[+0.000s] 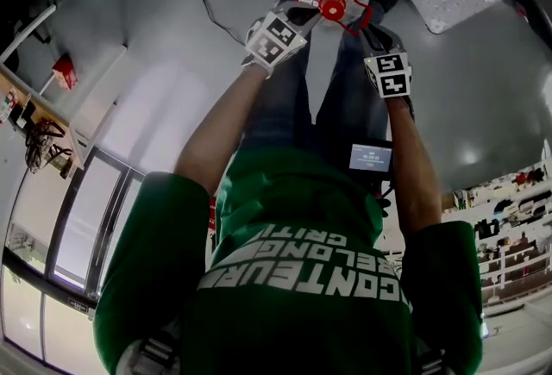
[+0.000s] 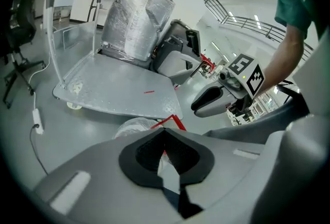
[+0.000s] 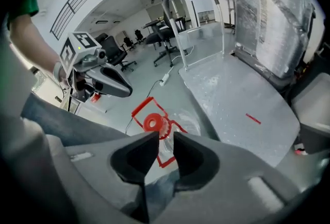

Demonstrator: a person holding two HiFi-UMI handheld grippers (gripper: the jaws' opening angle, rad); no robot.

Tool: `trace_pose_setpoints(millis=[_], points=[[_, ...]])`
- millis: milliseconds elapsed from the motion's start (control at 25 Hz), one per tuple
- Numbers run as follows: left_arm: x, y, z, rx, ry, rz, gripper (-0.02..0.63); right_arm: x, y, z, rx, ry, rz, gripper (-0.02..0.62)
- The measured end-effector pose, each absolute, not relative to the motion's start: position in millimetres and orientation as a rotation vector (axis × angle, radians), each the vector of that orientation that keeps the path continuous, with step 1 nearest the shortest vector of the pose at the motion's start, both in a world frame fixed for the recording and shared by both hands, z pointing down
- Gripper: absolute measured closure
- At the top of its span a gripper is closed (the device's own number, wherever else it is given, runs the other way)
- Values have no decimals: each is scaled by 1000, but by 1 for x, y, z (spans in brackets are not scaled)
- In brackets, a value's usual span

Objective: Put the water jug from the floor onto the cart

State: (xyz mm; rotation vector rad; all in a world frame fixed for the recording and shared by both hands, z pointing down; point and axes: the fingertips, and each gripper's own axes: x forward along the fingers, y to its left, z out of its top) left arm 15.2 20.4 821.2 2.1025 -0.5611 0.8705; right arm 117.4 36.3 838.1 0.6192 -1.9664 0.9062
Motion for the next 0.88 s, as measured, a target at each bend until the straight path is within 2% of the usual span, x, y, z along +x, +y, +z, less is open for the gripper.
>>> trace_pose_setpoints(millis=[160, 320, 600, 880], points=[[-5, 28, 847, 2002, -577, 862, 595, 119, 38, 865, 650, -1912, 919, 522], [-9, 35, 871, 1924, -588, 879, 591, 132, 47, 899, 540, -1841, 949, 477], [-60, 41, 893, 1835, -666, 950, 469, 114, 54, 923, 563, -1759, 1144, 437], [-68, 36, 916, 1757, -725, 957, 460, 111, 68, 943, 647, -1683, 1331, 436]])
